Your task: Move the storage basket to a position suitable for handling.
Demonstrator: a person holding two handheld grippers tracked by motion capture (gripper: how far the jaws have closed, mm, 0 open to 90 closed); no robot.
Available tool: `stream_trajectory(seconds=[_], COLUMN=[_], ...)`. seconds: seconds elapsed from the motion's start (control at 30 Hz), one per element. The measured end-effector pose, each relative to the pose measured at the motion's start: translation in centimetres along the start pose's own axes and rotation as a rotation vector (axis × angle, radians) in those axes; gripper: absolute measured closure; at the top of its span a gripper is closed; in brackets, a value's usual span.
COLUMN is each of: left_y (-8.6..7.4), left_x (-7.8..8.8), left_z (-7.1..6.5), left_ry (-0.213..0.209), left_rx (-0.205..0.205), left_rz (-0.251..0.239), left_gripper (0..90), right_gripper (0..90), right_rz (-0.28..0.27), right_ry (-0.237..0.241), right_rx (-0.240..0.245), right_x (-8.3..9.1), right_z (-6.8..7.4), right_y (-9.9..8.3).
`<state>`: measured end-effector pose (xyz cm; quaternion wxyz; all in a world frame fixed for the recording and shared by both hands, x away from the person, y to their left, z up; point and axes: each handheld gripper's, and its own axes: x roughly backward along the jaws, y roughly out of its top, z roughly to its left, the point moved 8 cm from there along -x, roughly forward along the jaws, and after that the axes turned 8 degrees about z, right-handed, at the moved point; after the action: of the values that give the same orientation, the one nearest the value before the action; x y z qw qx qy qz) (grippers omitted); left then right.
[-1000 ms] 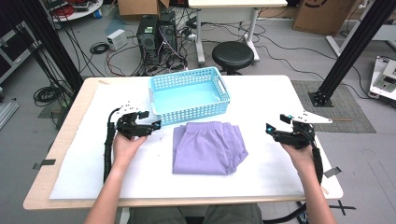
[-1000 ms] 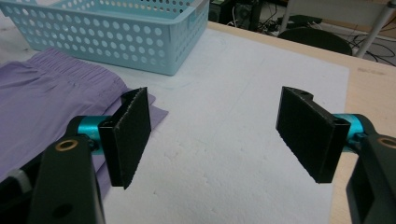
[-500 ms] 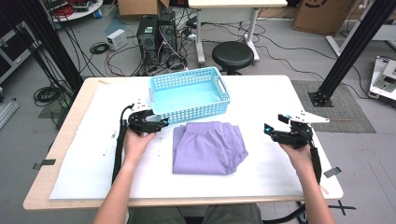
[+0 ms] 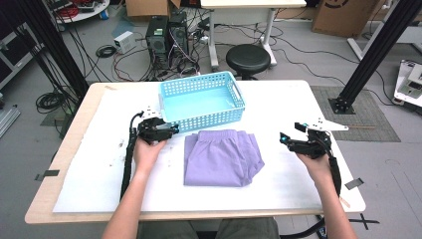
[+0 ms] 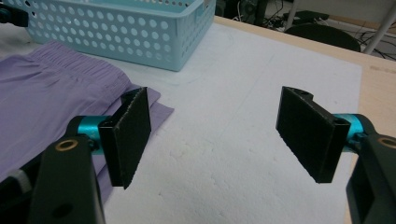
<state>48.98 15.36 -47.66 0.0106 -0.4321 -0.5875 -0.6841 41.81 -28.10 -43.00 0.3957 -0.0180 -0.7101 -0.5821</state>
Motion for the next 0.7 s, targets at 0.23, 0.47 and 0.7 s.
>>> stream_trajectory(seconds=[0.23,0.47,0.7], left_y=[0.1,0.1,0.0], left_x=[0.2,0.3,0.3], left_z=[-0.1,-0.1,-0.2], left_ry=[0.020,0.009,0.001], left_rx=[-0.013,-0.026,-0.034], left_rz=[0.003,0.004,0.007], left_gripper=[37.9,39.2,39.6], right_gripper=[26.8,26.8,26.8], right_rz=[0.013,0.029,0.024], right_ry=[0.007,0.035,0.049], right_rx=[0.007,0.016,0.031], right_x=[-0.5,-2.1,-3.8], right_z=[0.4,1.3,2.1], right_y=[0.0,0.9,2.9])
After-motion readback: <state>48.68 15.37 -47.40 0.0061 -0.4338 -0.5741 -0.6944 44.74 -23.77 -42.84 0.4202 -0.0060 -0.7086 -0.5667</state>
